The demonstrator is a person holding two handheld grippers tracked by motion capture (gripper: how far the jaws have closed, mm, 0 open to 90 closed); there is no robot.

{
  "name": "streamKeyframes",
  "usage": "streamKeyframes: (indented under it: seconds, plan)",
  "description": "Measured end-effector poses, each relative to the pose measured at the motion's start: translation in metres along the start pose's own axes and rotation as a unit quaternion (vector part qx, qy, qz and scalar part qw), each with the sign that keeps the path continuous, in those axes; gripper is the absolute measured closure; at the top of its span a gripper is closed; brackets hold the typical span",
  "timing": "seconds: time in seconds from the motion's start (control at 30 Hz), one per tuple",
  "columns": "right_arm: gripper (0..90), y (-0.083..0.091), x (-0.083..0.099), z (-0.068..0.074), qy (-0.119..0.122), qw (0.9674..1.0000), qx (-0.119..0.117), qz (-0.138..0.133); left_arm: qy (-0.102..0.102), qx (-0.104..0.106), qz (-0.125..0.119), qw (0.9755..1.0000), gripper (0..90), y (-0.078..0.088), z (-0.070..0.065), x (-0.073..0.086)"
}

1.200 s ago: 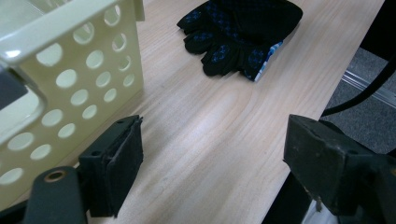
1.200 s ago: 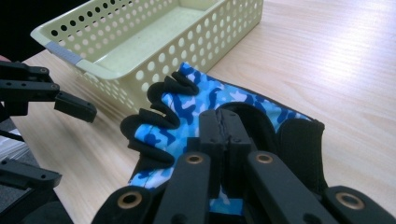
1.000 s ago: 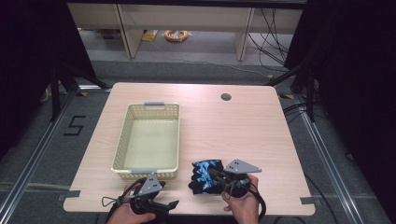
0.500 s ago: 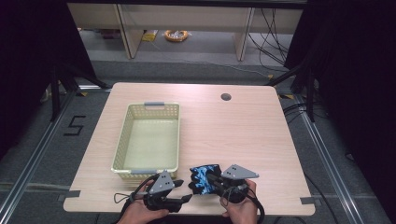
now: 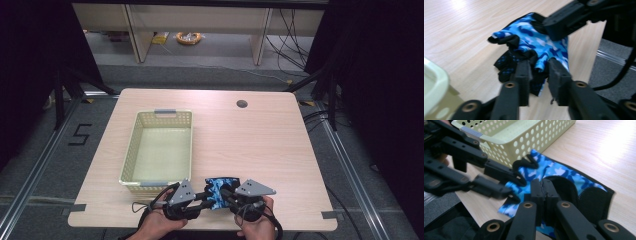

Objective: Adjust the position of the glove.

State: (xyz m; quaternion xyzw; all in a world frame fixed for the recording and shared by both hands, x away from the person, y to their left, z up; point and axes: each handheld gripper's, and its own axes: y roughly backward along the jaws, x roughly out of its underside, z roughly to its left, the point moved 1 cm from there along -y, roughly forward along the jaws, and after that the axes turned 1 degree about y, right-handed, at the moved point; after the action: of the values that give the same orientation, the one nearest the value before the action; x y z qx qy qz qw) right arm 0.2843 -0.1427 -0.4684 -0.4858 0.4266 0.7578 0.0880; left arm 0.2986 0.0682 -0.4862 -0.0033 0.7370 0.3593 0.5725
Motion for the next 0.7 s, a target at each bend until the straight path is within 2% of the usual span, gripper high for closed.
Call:
streamKeyframes:
  seconds: [0.03,0.07,0.13,0.17,0.27,0.3,0.33,0.37,0.4,0.47,0.5,0.57,0.6,0.63,0.67,0.7]
  plan:
    - [89.5,0.000,0.000,0.000,0.000,1.0000,0.000,0.000,0.000,0.000,0.000,1.0000,75.3,0.000,0.000,0.000]
    - [89.5,0.001,0.000,-0.002,0.015,0.9999,0.004,0.002,0.001,-0.002,0.004,1.0000,75.3,0.000,0.001,0.000]
    - [89.5,-0.001,0.001,0.000,0.017,0.9999,0.001,-0.001,0.008,-0.003,-0.003,1.0000,79.8,-0.001,0.001,0.000]
    - [89.5,0.000,0.002,0.002,0.003,1.0000,-0.005,-0.001,0.008,-0.005,0.000,1.0000,81.6,0.000,0.001,-0.001]
    - [89.5,0.000,0.002,0.003,0.002,1.0000,-0.005,-0.001,0.004,-0.004,0.002,1.0000,82.0,0.001,0.003,-0.002]
    - [89.5,0.001,0.002,0.003,0.001,1.0000,-0.002,0.005,0.016,-0.007,-0.002,0.9998,82.0,0.001,0.003,-0.001]
    - [89.5,0.000,0.001,0.002,0.014,0.9999,-0.001,0.001,0.007,-0.008,0.003,0.9999,82.0,0.001,0.004,-0.001]
    - [89.4,-0.003,0.001,0.003,0.004,1.0000,-0.007,0.005,0.012,-0.005,0.008,0.9999,82.0,0.001,0.005,-0.001]
    - [89.4,-0.004,0.001,0.001,0.011,0.9999,-0.007,0.003,0.015,-0.007,0.009,0.9998,82.0,-0.002,0.006,0.001]
    - [89.3,-0.008,0.004,0.000,0.007,0.9999,-0.011,0.011,0.010,-0.010,0.013,0.9998,81.8,-0.005,0.008,0.004]
    - [89.3,-0.009,0.005,0.000,0.002,0.9999,-0.004,0.011,0.012,-0.009,0.016,0.9998,81.7,-0.007,0.009,0.005]
    - [89.3,-0.010,0.006,-0.001,0.007,0.9997,-0.008,0.020,0.015,-0.011,0.014,0.9997,81.3,-0.010,0.009,0.006]
    - [89.2,-0.012,0.007,-0.002,0.007,0.9997,-0.006,0.024,0.012,-0.011,0.027,0.9995,81.3,-0.011,0.010,0.007]
    - [89.1,-0.015,0.008,-0.003,0.008,0.9996,-0.013,0.024,-0.008,-0.012,0.036,0.9992,81.1,-0.012,0.013,0.008]
    - [89.1,-0.020,0.010,-0.006,-0.001,0.9994,-0.015,0.030,0.009,-0.014,0.028,0.9995,81.0,-0.017,0.011,0.011]
    - [89.1,-0.022,0.011,-0.007,0.004,0.9995,-0.018,0.026,0.005,-0.014,0.035,0.9993,80.8,-0.018,0.012,0.012]
